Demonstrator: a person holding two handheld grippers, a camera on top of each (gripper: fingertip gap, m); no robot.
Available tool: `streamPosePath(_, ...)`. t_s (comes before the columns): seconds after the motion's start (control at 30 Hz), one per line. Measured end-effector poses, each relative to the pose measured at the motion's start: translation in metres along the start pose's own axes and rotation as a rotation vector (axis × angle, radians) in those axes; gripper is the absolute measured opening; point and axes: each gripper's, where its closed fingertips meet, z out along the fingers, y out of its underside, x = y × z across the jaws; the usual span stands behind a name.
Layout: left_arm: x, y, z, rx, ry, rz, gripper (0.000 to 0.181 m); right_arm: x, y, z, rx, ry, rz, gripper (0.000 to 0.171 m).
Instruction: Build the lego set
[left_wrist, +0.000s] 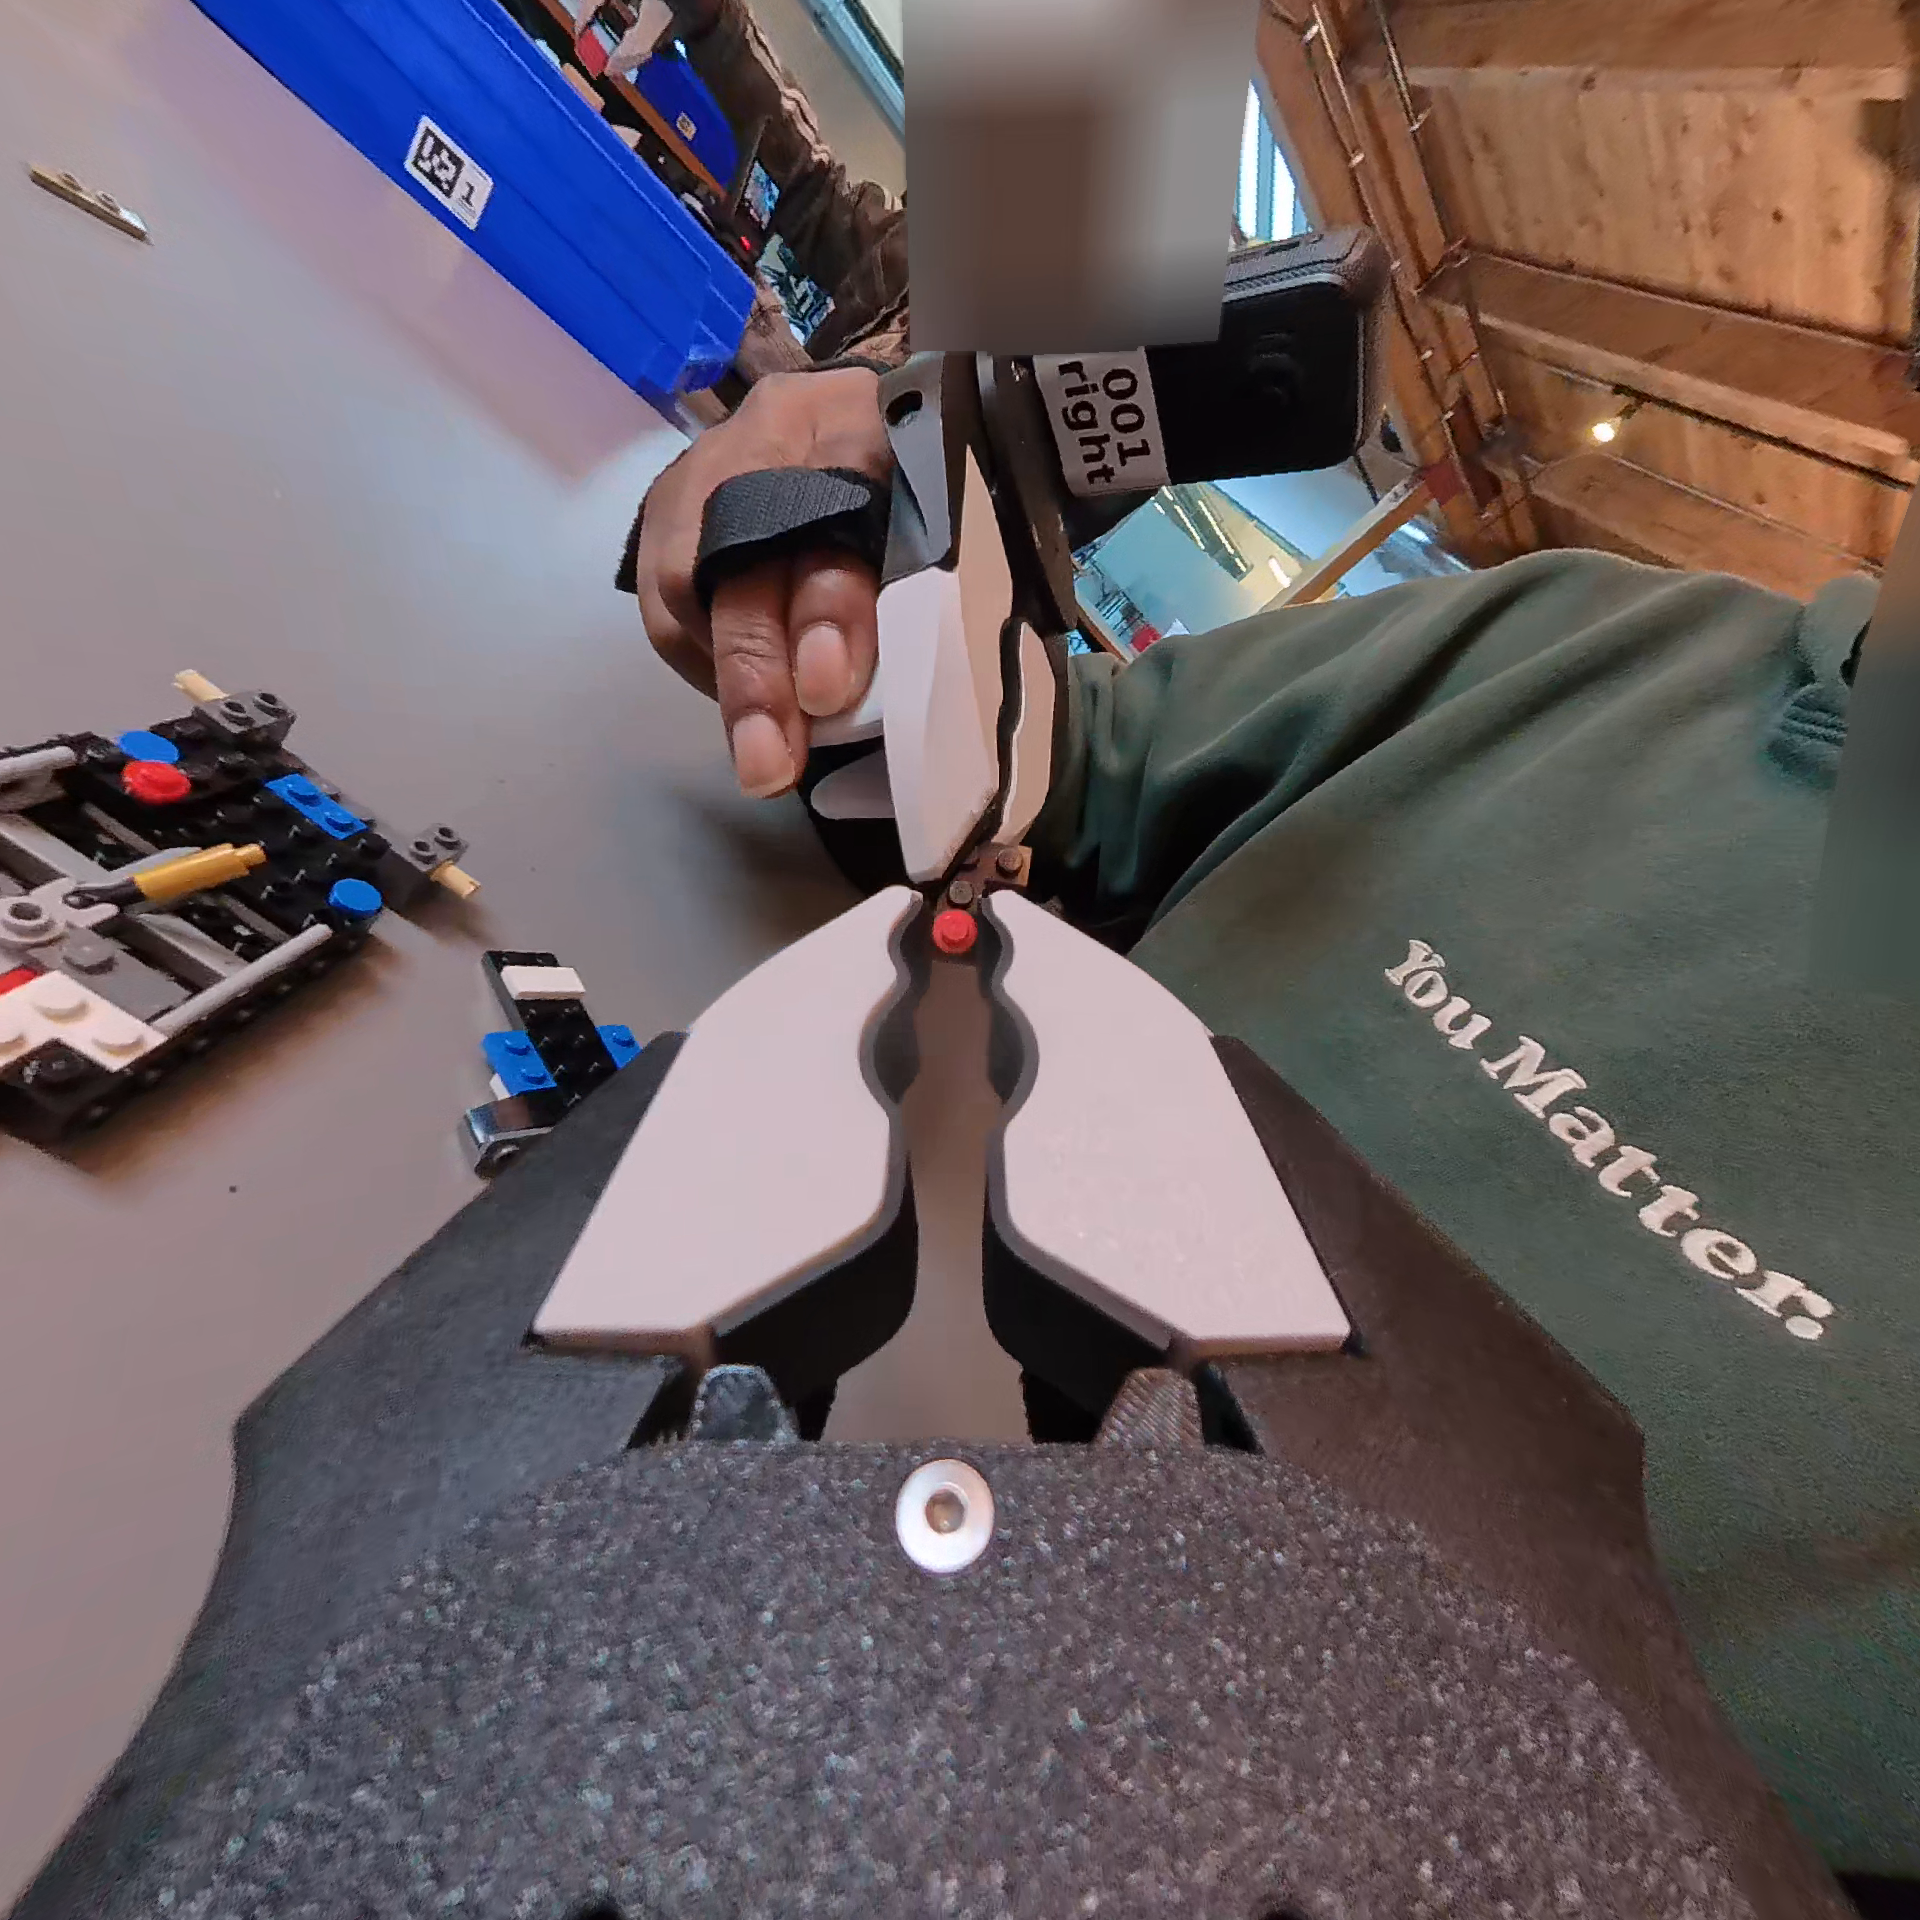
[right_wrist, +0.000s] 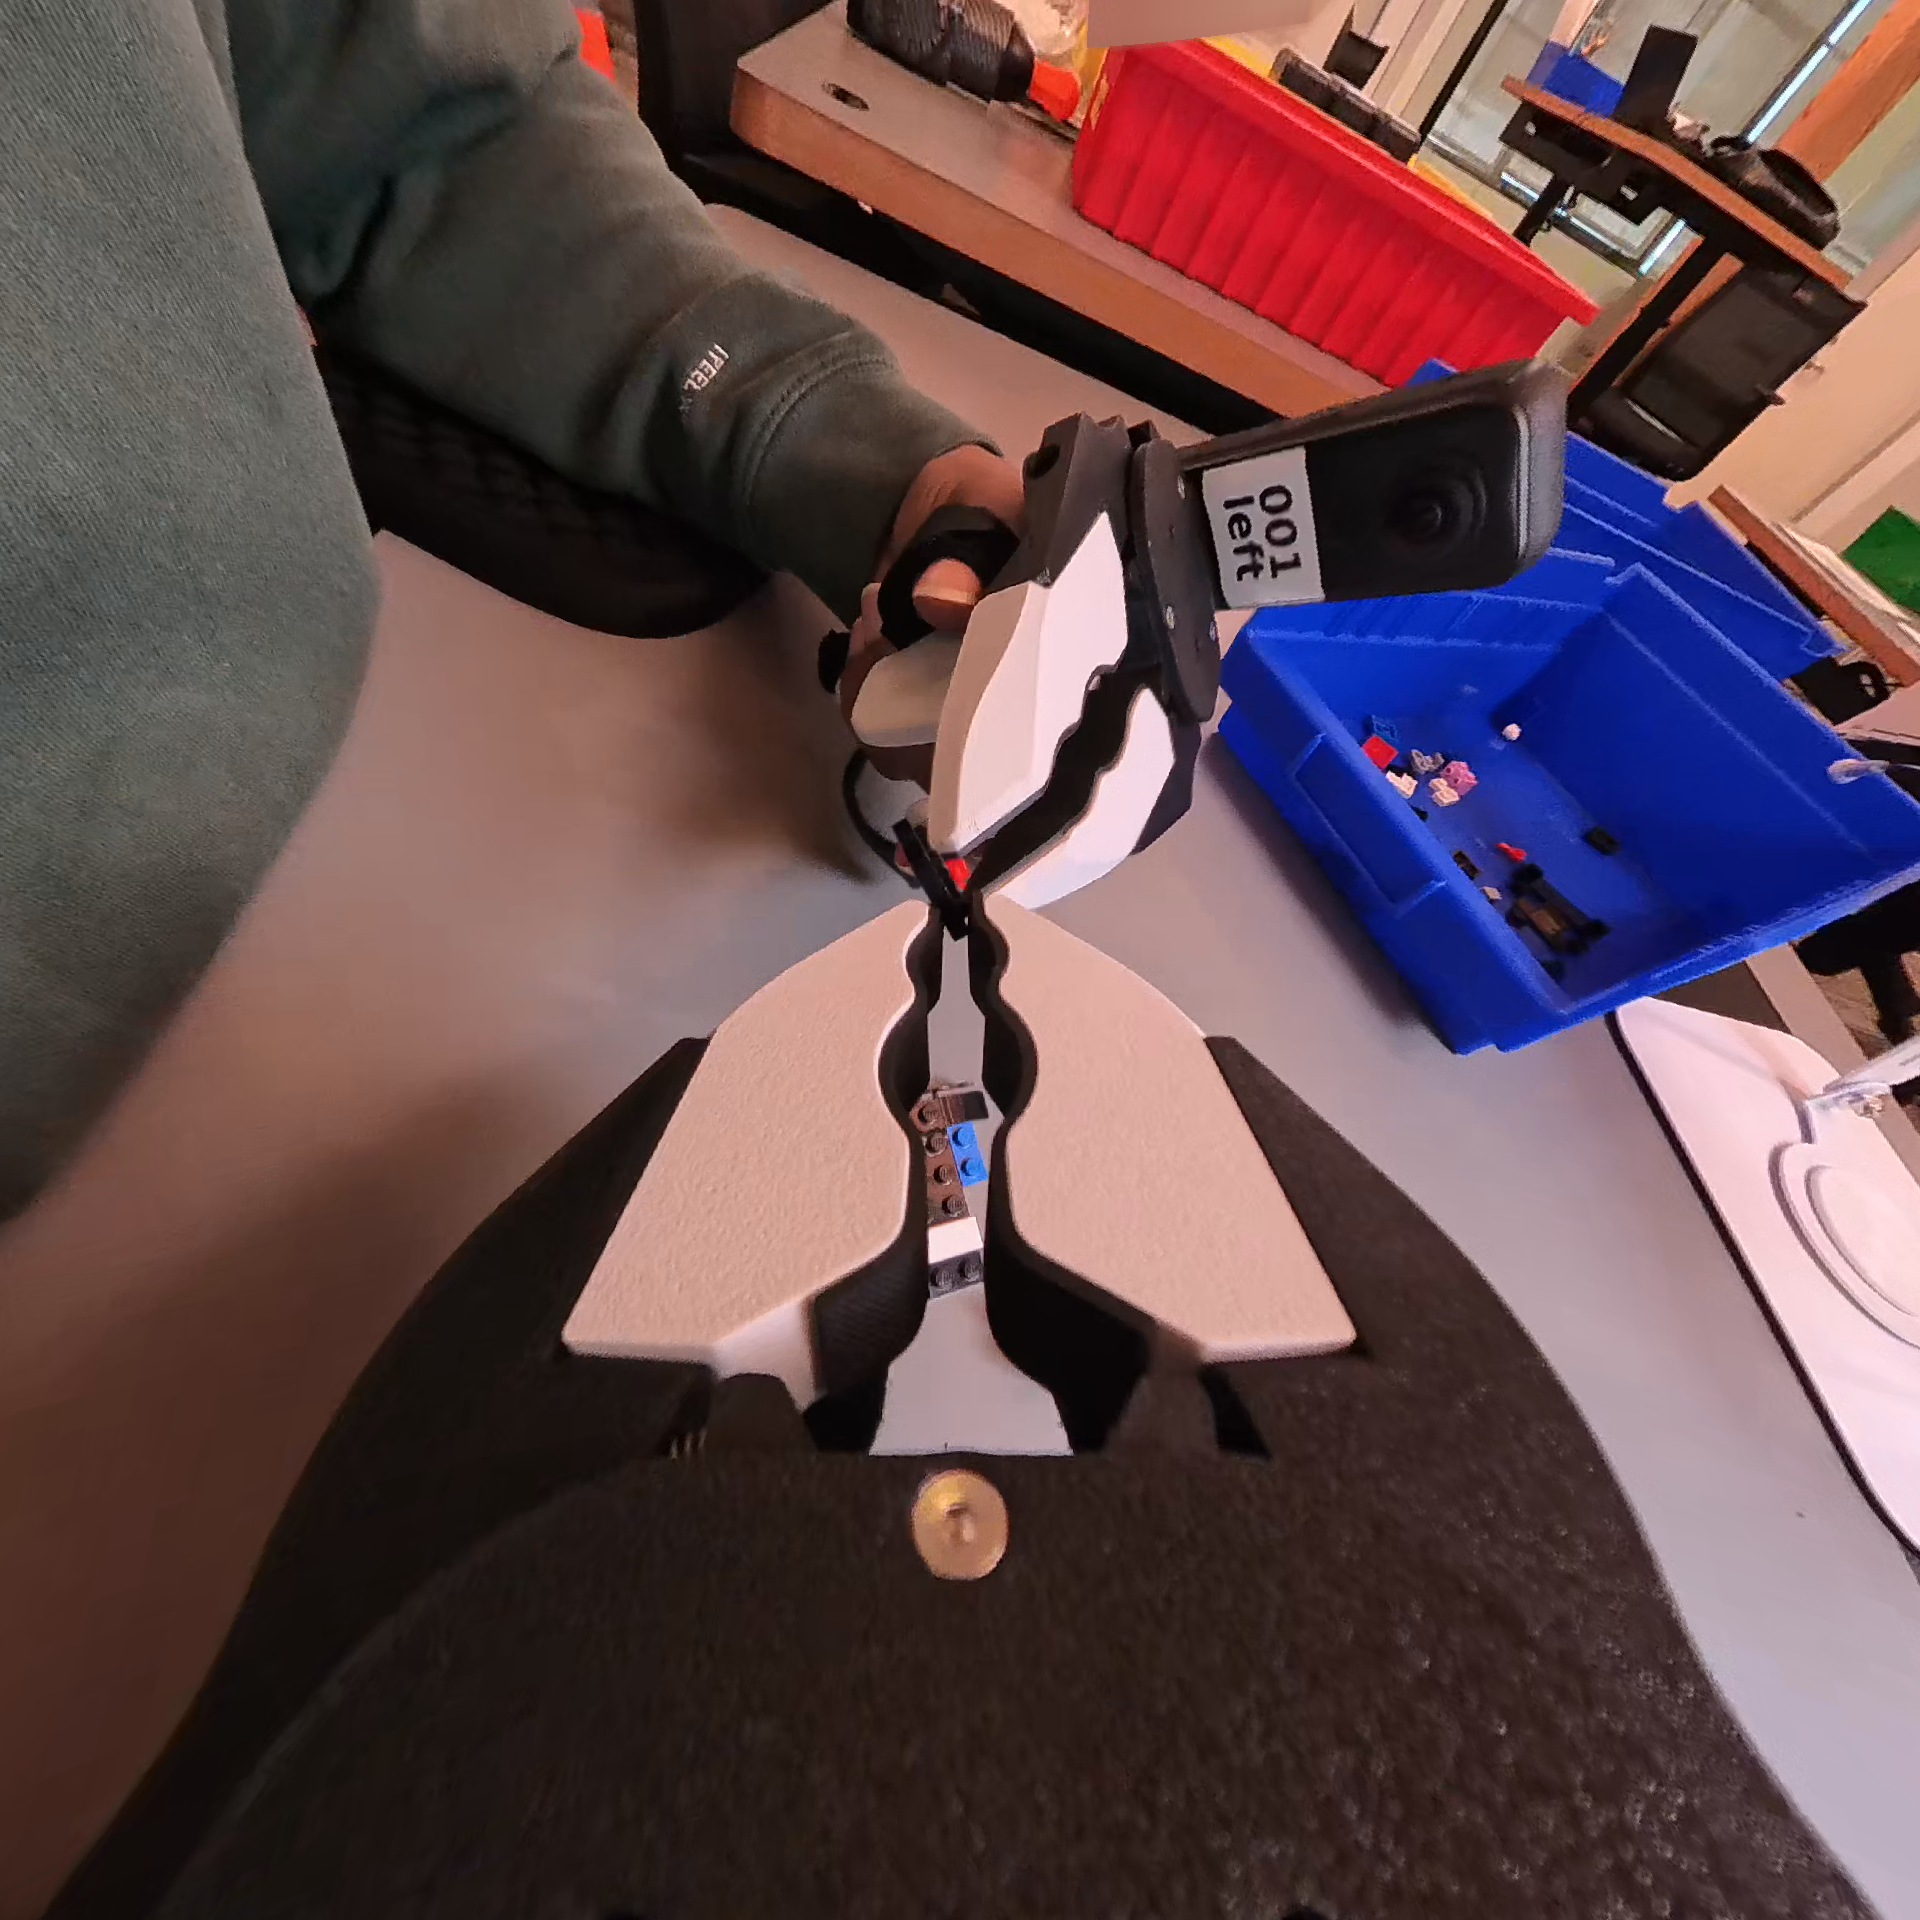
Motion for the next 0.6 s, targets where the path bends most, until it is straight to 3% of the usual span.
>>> streamPosePath(0.13, -0.002, -0.002, -0.002, 0.011, -0.015, 0.009, 0.013, 0.002, -0.002, -0.002, 0.01, 0.008, -0.002, 0.004)
streamPosePath(0.33, 0.004, -0.002, -0.002, 0.008, 0.015, 0.008, 0.007, 0.001, -0.005, -0.002, 0.019, 0.016, -0.014, 0.004)
streamPosePath(0.6, -0.008, -0.025, -0.021, 0.104, -0.124, 0.064, 0.0, 0.0, -0.002, -0.001, 0.002, 0.004, -0.01, 0.004)
